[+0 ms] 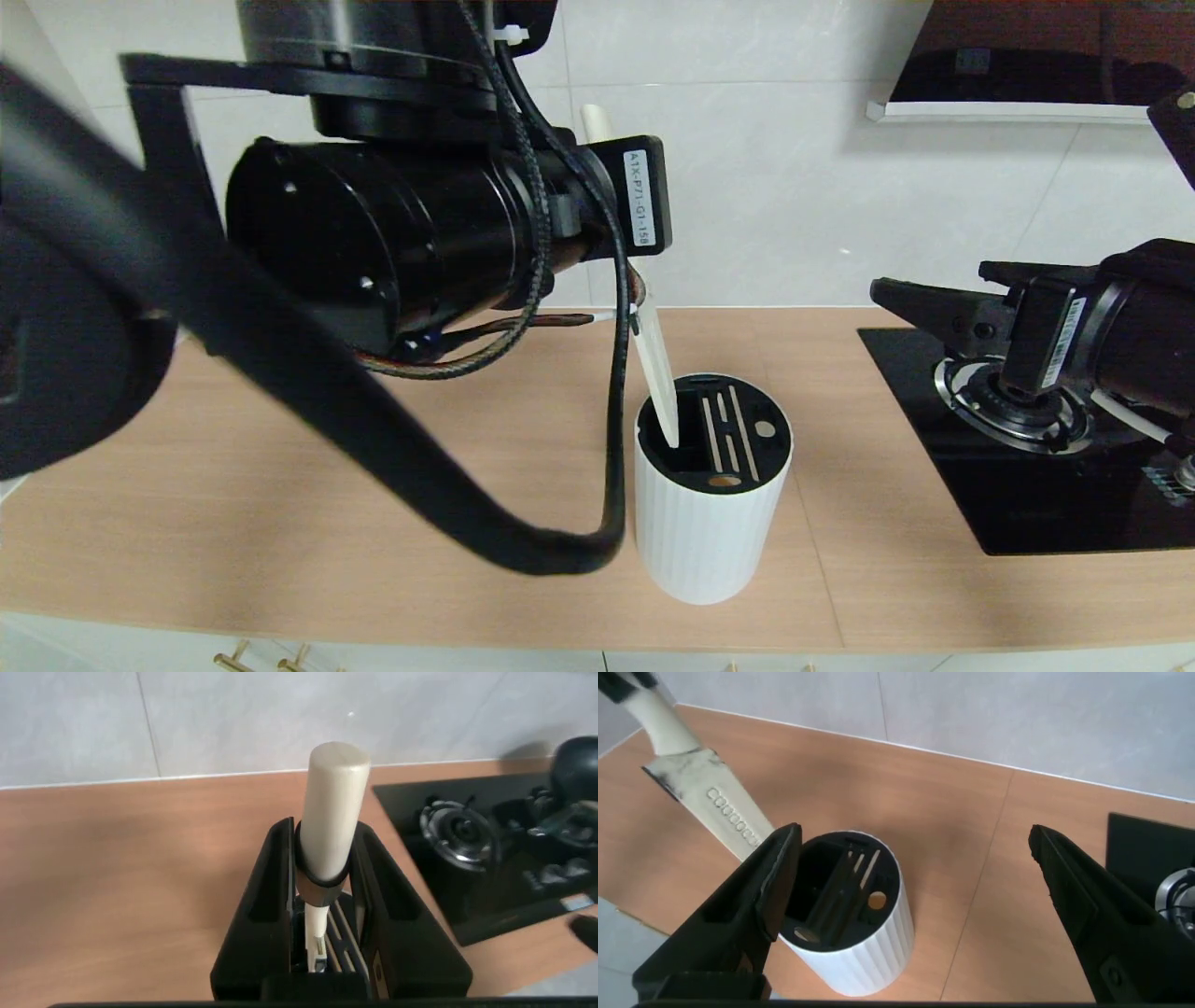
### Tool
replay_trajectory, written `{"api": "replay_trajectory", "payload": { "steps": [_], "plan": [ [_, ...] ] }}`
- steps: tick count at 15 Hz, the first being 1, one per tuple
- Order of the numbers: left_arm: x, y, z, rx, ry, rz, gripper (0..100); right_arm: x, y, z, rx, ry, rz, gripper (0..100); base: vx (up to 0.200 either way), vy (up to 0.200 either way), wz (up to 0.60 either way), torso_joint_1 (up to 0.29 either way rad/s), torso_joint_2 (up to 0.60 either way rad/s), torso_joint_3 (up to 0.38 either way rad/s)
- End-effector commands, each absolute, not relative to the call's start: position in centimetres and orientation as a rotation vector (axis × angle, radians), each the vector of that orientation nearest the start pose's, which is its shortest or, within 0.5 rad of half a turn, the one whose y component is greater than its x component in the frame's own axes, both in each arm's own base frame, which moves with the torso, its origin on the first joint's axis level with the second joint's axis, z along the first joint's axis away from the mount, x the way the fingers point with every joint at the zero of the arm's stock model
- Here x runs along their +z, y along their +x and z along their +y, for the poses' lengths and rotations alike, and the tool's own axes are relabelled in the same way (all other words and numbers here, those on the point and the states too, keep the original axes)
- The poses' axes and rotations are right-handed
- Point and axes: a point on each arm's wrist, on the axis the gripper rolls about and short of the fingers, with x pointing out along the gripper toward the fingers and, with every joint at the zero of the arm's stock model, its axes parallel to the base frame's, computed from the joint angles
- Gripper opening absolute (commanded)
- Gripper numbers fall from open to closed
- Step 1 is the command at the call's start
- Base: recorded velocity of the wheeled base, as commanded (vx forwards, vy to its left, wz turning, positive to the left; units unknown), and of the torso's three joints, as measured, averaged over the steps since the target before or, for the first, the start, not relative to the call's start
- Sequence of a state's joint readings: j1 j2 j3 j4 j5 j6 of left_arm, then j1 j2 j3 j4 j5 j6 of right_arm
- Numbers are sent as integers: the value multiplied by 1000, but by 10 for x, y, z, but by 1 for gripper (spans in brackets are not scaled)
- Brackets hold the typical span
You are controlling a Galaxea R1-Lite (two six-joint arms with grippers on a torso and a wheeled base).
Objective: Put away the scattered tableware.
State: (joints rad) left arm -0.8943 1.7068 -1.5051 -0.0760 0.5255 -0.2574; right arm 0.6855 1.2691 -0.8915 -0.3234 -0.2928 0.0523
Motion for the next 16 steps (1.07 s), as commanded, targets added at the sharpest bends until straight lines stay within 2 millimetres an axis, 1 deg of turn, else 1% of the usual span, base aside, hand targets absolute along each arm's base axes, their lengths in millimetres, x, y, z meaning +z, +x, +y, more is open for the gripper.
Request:
{"api": "replay_trajectory", "payload": {
  "steps": [1,4,9,11,16],
  "plan": [
    [315,218,-254,-350,-156,162,0,285,163,125,391,21,67,100,0,0,0,0,0,0],
    [306,222,-261,-344,-144,179,0,283,164,126,391,18,73,100,0,0,0,0,0,0],
    [298,219,-277,-354,-135,180,0,280,166,128,390,12,84,100,0,0,0,0,0,0],
    [296,219,-279,-351,-130,183,0,281,166,128,389,13,82,100,0,0,0,0,0,0],
    [279,225,-289,-327,-93,216,0,278,168,129,389,7,93,100,0,0,0,0,0,0]
  ]
}}
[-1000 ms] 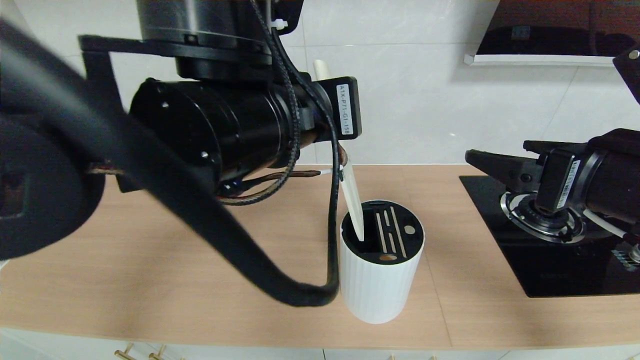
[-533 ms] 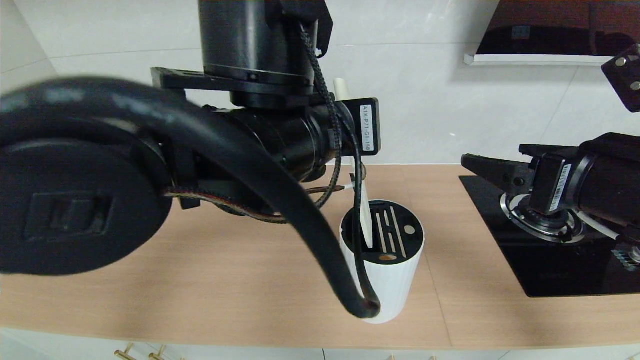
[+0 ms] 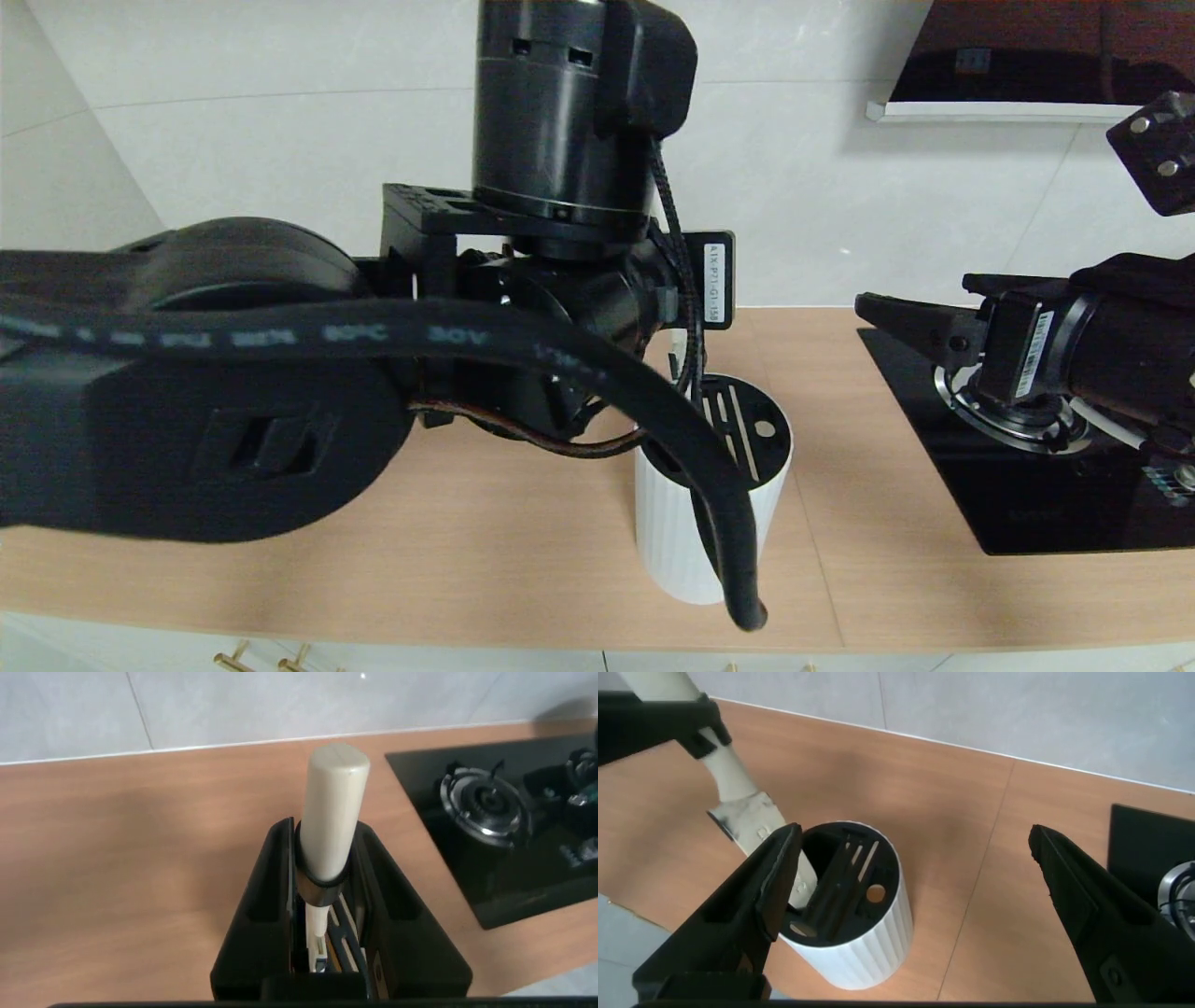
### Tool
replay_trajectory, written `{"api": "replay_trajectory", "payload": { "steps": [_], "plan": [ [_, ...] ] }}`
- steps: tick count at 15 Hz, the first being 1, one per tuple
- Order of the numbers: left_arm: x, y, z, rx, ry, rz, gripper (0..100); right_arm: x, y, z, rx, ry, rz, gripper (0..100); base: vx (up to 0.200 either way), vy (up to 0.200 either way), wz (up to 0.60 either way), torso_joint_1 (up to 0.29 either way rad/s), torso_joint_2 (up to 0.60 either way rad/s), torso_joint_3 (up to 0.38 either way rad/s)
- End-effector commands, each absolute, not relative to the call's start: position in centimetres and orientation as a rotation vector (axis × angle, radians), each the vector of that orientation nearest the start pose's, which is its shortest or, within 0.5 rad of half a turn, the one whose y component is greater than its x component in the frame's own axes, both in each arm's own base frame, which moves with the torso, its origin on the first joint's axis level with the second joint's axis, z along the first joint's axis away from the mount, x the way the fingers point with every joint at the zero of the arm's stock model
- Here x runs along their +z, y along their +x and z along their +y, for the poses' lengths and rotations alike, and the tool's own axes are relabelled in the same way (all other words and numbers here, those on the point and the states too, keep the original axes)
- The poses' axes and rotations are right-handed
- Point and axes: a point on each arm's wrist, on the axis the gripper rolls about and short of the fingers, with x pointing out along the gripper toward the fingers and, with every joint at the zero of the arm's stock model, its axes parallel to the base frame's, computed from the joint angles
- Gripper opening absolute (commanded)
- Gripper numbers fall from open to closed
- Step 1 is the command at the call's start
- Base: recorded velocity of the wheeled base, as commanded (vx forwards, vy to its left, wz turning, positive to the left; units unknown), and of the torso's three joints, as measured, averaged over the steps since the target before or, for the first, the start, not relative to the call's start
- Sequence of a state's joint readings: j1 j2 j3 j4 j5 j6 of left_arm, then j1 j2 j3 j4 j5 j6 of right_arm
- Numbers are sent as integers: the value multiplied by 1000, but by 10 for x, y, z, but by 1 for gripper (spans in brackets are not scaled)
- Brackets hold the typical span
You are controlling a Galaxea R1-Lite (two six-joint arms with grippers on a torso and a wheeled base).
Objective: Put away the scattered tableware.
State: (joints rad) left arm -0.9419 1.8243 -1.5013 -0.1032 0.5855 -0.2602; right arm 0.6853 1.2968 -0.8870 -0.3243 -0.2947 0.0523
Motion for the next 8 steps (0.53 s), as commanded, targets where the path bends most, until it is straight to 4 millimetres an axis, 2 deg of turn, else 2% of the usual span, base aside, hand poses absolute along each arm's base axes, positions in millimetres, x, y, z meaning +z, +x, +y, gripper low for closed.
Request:
{"api": "replay_trajectory", "payload": {
  "steps": [1,5,8],
  "plan": [
    [277,226,-290,-326,-88,221,0,278,168,129,389,7,93,100,0,0,0,0,0,0],
    [256,231,-298,-313,-51,260,0,278,169,130,389,7,93,100,0,0,0,0,0,0],
    [248,226,-309,-335,-58,281,0,277,169,130,388,6,96,100,0,0,0,0,0,0]
  ]
}}
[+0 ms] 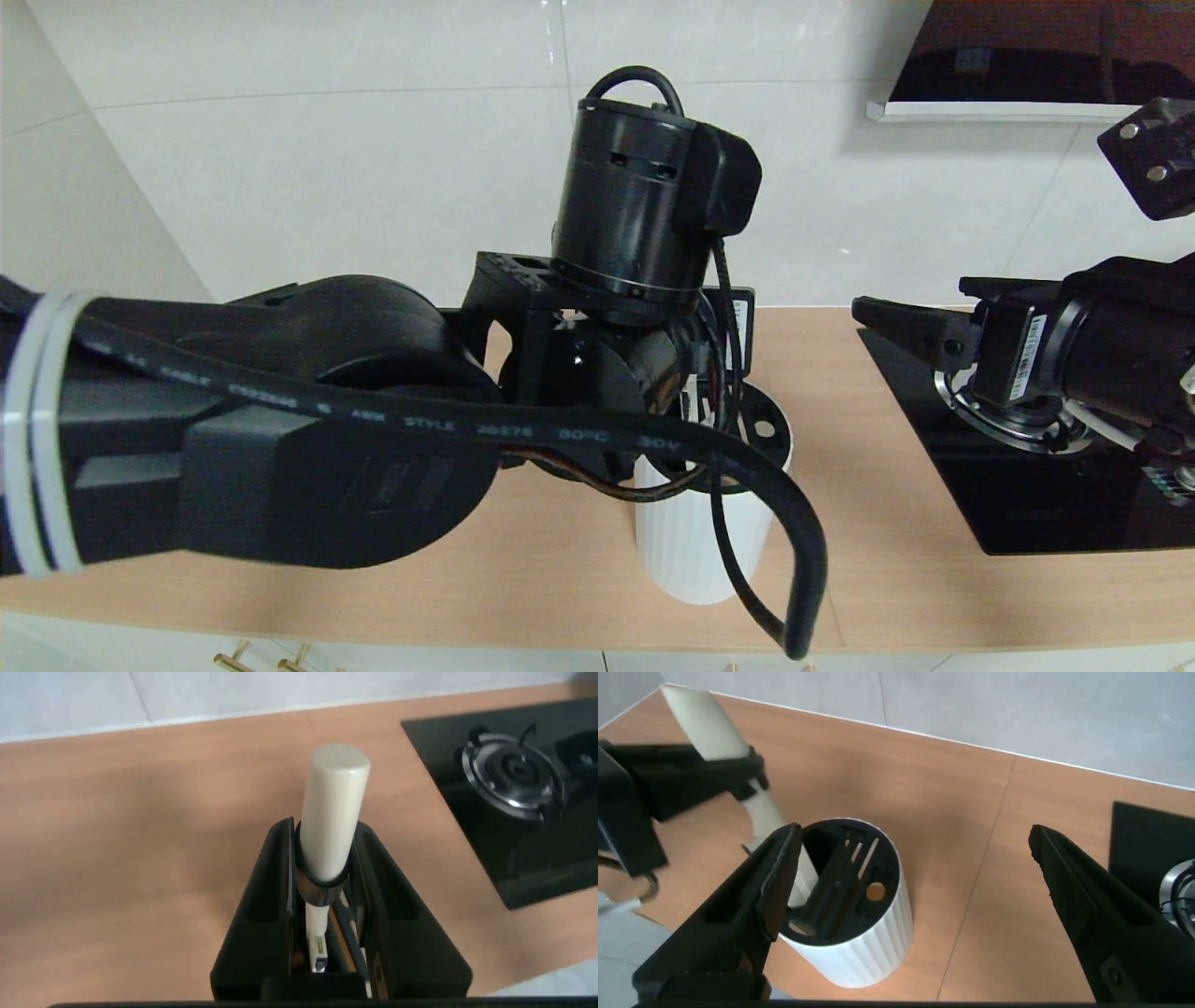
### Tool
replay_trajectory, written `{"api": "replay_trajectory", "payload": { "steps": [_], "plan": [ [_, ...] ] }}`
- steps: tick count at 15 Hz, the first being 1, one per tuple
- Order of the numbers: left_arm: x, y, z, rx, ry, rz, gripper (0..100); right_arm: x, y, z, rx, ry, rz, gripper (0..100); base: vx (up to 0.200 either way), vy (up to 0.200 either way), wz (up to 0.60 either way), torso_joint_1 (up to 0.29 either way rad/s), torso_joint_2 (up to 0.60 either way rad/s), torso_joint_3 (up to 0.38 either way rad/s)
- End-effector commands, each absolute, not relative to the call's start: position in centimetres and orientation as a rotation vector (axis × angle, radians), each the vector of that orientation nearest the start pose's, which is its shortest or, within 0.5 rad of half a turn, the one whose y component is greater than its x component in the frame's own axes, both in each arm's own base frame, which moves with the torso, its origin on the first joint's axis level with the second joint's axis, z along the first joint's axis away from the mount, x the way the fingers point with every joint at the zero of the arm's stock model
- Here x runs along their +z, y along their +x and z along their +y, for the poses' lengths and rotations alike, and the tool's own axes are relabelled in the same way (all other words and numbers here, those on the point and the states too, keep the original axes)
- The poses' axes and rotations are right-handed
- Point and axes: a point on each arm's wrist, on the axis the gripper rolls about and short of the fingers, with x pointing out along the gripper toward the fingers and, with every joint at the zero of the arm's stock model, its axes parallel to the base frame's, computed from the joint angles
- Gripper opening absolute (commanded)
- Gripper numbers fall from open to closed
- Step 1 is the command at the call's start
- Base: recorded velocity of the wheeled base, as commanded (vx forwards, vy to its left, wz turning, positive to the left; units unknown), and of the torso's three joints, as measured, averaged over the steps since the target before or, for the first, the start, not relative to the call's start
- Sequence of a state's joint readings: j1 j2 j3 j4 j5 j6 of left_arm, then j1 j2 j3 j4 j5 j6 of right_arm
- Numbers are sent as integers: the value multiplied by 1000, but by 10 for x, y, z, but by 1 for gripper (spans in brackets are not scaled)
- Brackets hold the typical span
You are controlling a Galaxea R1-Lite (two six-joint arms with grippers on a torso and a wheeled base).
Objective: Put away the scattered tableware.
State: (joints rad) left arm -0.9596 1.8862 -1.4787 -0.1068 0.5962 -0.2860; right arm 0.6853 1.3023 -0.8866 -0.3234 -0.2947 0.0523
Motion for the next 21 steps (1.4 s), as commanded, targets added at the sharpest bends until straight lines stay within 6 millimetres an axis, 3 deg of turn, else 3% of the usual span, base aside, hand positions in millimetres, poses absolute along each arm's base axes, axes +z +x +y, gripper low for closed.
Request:
{"api": "replay_trajectory", "payload": {
  "steps": [1,8,9,16,18,21],
  "plan": [
    [245,226,-311,-338,-54,286,0,277,169,130,388,6,96,100,0,0,0,0,0,0],
    [229,227,-315,-326,-30,322,0,276,169,130,390,4,99,100,0,0,0,0,0,0],
    [228,227,-314,-326,-27,324,100,275,169,130,390,3,101,100,0,0,0,0,0,0],
    [230,225,-312,-326,-31,322,100,274,170,131,390,1,105,100,0,0,0,0,0,0],
    [260,215,-298,-334,-123,273,100,275,169,130,388,2,103,100,0,0,0,0,0,0],
    [328,178,-237,-380,-271,140,100,279,166,127,389,12,88,100,0,0,0,0,0,0]
  ]
}}
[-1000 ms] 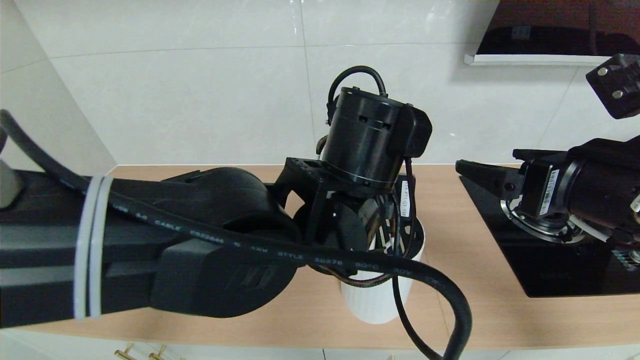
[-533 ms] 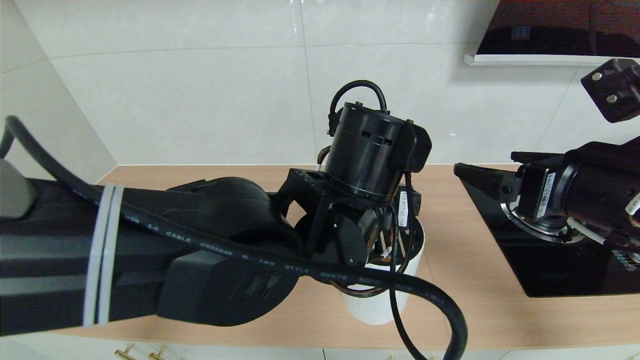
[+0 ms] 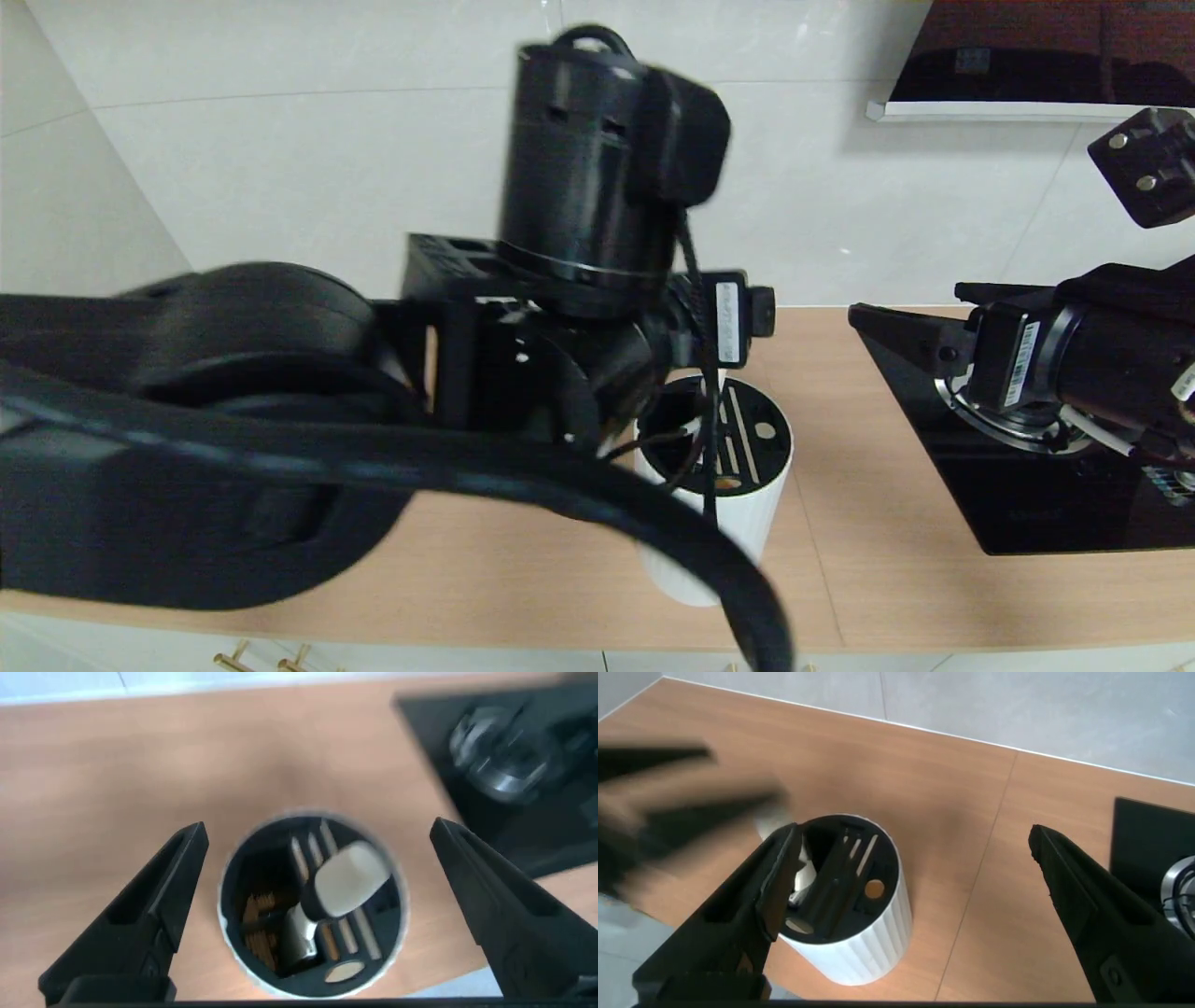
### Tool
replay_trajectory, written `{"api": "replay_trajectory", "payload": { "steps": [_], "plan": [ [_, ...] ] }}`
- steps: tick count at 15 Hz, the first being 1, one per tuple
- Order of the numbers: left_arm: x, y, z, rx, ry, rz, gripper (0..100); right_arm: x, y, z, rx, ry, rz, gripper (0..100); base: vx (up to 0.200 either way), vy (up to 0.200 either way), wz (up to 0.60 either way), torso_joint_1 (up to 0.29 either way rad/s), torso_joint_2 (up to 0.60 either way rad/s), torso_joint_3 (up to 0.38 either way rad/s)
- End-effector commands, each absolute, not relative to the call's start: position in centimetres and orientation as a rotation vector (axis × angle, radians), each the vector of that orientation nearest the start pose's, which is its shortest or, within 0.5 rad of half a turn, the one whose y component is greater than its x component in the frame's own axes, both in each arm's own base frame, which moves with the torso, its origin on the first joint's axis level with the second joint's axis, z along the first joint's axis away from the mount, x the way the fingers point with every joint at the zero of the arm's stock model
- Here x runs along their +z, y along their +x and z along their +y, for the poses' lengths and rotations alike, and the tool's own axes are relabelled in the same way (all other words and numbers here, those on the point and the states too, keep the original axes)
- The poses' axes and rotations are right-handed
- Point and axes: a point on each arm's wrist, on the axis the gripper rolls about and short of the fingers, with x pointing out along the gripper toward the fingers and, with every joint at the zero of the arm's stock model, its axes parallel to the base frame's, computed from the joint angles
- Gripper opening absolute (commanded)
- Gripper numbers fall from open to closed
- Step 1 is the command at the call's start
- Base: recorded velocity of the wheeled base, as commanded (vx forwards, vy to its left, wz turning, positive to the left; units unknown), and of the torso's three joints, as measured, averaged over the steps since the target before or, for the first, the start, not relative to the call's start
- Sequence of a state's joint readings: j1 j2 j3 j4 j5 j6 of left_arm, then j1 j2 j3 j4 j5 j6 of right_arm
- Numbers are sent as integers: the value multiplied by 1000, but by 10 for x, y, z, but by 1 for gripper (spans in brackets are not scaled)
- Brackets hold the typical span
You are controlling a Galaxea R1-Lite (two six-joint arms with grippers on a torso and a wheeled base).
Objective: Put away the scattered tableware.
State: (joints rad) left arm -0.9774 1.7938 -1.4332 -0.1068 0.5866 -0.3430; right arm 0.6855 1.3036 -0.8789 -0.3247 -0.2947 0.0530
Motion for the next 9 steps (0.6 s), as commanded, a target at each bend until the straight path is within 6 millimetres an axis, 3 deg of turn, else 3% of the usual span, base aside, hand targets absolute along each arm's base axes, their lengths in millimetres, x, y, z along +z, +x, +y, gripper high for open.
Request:
{"api": "replay_trajectory", "payload": {
  "steps": [1,4,5,6,9],
  "plan": [
    [342,168,-207,-370,-305,102,100,280,163,124,381,15,81,100,0,0,0,0,0,0],
    [341,136,-119,-349,-337,54,100,263,141,90,291,16,87,100,0,0,0,0,0,0],
    [337,129,-105,-350,-340,50,100,260,135,82,271,20,82,100,0,0,0,0,0,0],
    [328,107,-74,-345,-352,24,100,248,112,55,198,32,60,100,0,0,0,0,0,0],
    [315,73,-37,-257,-366,-29,100,230,70,20,60,57,-22,100,0,0,0,0,0,0]
  ]
}}
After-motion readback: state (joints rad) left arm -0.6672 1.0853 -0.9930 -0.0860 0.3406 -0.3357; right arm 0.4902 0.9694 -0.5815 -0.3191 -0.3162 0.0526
